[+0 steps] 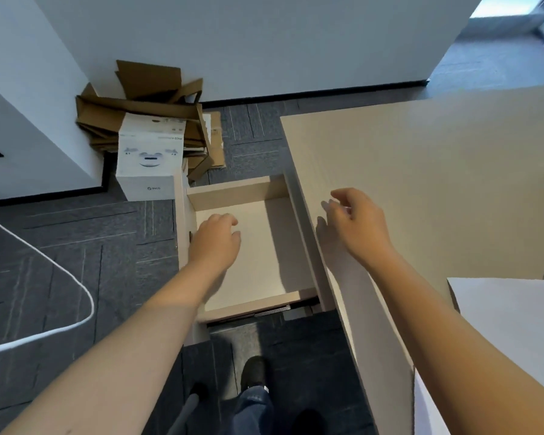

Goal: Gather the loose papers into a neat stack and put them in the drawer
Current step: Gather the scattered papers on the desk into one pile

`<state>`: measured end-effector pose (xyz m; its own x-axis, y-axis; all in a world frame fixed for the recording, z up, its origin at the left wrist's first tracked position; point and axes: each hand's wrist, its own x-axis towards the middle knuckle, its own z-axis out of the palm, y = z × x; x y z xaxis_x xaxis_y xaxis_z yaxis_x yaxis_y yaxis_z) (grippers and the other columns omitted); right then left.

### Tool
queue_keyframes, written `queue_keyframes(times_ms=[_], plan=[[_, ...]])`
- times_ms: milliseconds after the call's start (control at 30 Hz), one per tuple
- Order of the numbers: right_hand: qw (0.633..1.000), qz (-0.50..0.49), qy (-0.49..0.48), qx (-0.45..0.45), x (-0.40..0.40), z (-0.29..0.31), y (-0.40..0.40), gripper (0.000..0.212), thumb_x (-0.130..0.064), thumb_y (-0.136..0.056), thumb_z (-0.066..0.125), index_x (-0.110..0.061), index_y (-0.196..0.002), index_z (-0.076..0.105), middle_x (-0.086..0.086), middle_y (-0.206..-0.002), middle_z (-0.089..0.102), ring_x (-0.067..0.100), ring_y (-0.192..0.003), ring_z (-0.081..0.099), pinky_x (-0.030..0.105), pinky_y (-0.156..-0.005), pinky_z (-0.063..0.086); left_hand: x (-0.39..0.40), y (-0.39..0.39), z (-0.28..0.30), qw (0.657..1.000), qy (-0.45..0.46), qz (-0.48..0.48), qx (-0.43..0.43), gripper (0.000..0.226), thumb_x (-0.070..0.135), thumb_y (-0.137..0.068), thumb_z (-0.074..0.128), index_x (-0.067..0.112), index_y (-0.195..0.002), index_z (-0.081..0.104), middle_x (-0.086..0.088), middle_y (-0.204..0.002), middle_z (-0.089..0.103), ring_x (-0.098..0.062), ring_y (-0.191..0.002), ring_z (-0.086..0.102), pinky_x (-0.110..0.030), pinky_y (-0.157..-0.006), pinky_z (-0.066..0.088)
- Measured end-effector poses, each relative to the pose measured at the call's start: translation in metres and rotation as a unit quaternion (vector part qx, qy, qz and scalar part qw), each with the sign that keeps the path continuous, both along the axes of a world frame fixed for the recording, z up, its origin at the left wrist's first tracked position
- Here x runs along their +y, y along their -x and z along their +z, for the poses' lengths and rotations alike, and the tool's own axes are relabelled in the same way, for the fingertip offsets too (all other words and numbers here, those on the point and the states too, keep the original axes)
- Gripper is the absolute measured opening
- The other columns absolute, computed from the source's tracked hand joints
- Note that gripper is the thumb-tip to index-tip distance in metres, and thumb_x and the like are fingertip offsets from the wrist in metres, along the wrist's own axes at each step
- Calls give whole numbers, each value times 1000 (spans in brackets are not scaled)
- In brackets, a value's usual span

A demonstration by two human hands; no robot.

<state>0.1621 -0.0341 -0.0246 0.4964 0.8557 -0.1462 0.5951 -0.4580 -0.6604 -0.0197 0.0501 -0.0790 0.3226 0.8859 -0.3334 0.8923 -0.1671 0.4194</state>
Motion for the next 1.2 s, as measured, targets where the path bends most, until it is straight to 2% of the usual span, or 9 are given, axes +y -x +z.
queue_keyframes(times_ms=[133,333,500,567,667,767,900,1033,1200], plan=[[997,-71,-26,1,-32,39,-25,33,-13,-94,41,-5,-123,52,11,-127,58,20,-113,54,20,-85,35,-3,-64,56,989,19,-38,-139,32,18,-93,42,9,-121,56,-10,-126,60,-27,-114,55,-30,-87,42],[974,-220,-51,-20,-125,86,-73,32,-12,-93,43,-5,-121,56,11,-123,62,20,-110,56,16,-81,33,-59,-152,110,966,57,-148,-207,31,17,-94,42,8,-121,55,-12,-124,61,-28,-111,56,-30,-89,43],[942,-332,-37,-26,-234,95,-90,32,-12,-93,42,-4,-121,54,13,-125,60,23,-113,55,20,-85,35,-139,-204,122,941,104,-240,-215,33,17,-94,42,6,-123,53,-12,-123,59,-14,-71,52,-17,-59,41],[929,-367,-28,-22,-280,92,-91,33,-13,-93,42,-4,-123,53,12,-128,58,23,-114,53,21,-87,36,-175,-218,119,934,113,-273,-202,34,16,-93,42,5,-124,53,-13,-126,58,-14,-78,51,-18,-62,40],[912,-410,5,-10,-348,79,-86,35,-15,-94,42,-7,-127,49,10,-135,51,23,-122,49,28,-96,38,-229,-226,103,927,119,-317,-165,36,17,-92,44,6,-126,51,-10,-134,53,-23,-106,56,-24,-83,39],[891,-450,54,5,-408,58,-75,39,-18,-94,43,-8,-132,42,10,-142,41,24,-128,42,32,-102,36,-275,-223,79,927,108,-341,-116,43,20,-91,47,7,-133,45,-11,-144,42,-26,-129,44,-33,-101,36],[867,-467,175,3,-463,26,-62,54,-27,-92,44,-7,-140,29,13,-151,27,29,-139,25,39,-111,25,-314,-211,55,923,68,-377,-44,51,26,-90,49,7,-137,38,-12,-143,42,-30,-135,36,-39,-106,33],[843,-431,322,29,-485,3,-48,68,-42,-93,36,-14,-146,6,14,-157,-7,32,-144,-9,47,-118,1,-328,-208,38,895,-8,-444,38,56,39,-92,42,8,-137,33,-13,-147,35,-35,-139,25,-45,-110,28],[859,-401,310,66,-482,-10,-42,75,-45,-94,31,-12,-146,-11,13,-155,-21,30,-143,-19,46,-116,-8,-345,-216,36,877,-42,-472,83,54,47,-92,33,8,-128,39,-7,-148,31,-33,-139,22,-45,-104,28]])
